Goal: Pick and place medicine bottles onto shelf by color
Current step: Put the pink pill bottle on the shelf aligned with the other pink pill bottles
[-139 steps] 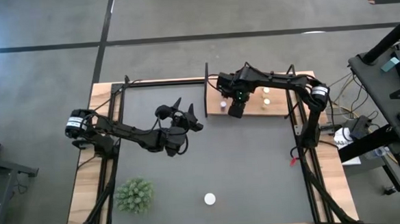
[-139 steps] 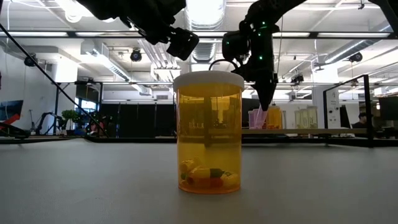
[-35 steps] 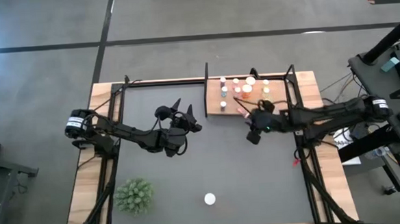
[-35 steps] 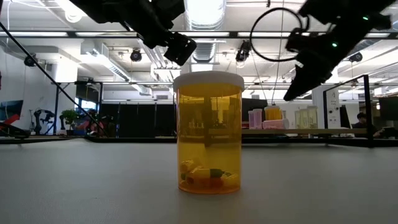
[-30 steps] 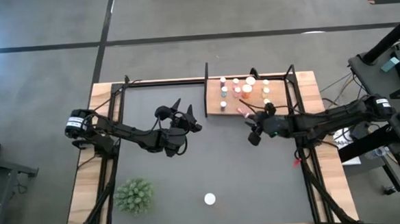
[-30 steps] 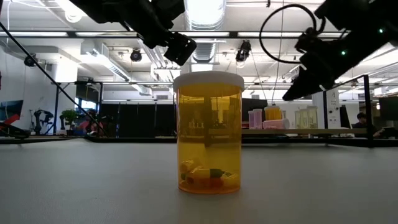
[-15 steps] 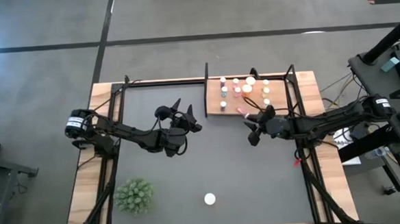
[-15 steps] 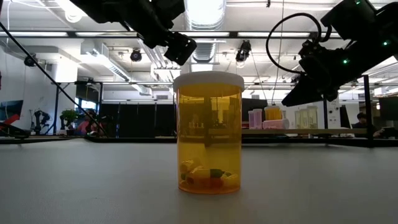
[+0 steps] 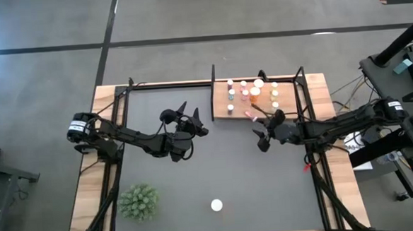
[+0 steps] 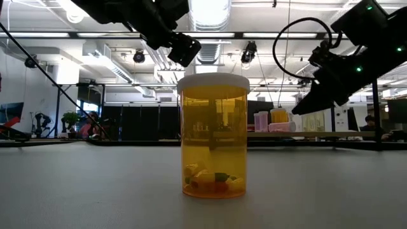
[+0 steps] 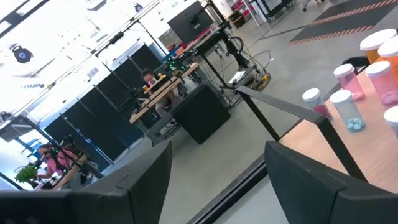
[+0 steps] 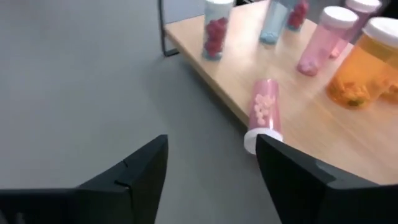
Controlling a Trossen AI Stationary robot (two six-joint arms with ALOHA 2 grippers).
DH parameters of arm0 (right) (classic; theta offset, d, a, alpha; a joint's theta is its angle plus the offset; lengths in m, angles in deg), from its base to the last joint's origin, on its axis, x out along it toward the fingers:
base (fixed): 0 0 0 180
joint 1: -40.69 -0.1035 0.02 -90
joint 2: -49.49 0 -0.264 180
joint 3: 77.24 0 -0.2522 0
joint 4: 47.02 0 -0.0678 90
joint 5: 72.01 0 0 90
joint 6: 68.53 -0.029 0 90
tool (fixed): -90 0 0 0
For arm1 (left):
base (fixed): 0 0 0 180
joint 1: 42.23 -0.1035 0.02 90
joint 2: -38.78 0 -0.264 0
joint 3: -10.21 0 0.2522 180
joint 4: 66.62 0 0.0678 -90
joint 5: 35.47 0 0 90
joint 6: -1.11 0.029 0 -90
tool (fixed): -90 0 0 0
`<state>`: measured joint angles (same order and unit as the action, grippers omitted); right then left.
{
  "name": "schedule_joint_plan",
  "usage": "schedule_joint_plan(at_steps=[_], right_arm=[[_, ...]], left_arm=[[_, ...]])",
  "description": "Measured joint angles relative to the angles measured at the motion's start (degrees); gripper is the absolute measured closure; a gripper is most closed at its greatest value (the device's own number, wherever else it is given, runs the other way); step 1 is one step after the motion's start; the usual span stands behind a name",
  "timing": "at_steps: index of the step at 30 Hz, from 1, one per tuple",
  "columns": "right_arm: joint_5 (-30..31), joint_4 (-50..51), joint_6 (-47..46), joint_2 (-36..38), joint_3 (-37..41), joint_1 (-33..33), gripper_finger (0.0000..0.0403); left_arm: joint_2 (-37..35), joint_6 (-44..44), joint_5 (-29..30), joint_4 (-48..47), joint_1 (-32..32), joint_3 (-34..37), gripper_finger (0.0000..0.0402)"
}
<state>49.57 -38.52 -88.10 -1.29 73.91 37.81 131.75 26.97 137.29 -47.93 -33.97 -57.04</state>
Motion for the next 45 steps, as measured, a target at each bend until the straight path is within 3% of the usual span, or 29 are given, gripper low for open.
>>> schedule_joint_plan(at_steps=[3,10,18,31,45], right_arm=[[1.75,-1.77,3.45,-0.02,1.91,-1.34,0.0161],[13.4,-6.44,3.46,0.0,7.45,-2.63,0.0163],[13.0,-24.06,4.1,0.0,13.67,-2.64,0.0165],[13.66,-27.32,2.42,-3.26,14.4,-2.62,0.0166],[15.19,-36.67,4.48,-16.45,11.81,-2.6,0.0165]], left_arm=[[0.0,0.0,-0.02,0.0,0.0,0.04,0.0162],[0.0,0.0,0.0,0.0,0.0,0.09,0.0162],[0.0,-0.07,0.0,0.0,0.02,0.11,0.0162],[0.0,-0.13,-0.01,0.0,0.0,0.11,0.0162],[0.0,-0.15,0.0,0.0,0.0,0.13,0.0162]])
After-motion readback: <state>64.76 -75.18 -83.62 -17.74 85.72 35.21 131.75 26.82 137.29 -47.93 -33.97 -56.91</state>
